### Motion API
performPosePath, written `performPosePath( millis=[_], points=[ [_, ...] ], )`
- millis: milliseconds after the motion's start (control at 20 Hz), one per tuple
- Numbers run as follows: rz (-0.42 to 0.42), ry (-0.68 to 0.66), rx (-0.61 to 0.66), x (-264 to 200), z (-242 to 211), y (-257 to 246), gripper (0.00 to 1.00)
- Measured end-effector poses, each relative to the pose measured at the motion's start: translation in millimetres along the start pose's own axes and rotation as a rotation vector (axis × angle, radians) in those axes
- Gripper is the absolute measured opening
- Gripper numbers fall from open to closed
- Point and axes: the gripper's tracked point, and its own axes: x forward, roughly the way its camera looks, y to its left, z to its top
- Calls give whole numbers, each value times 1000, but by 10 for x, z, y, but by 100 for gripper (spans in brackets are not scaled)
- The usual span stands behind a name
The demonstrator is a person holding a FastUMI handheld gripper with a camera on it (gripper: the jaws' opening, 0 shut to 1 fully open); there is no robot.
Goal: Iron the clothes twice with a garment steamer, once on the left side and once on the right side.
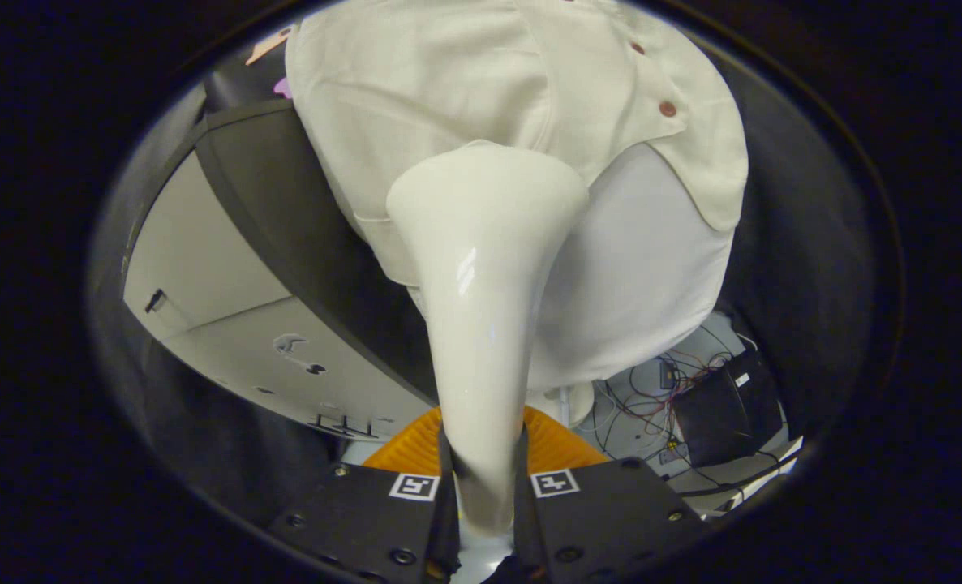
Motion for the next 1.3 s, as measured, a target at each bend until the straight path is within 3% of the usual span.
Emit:
performPosePath(
  millis=[500, 900, 1300],
  points=[
    [114, -164, -96, -1632, 869, 197, 26],
    [133, -428, -91, -2804, 2199, -61, 26],
    [75, -512, -163, -3124, 3068, -545, 26]
  ],
)
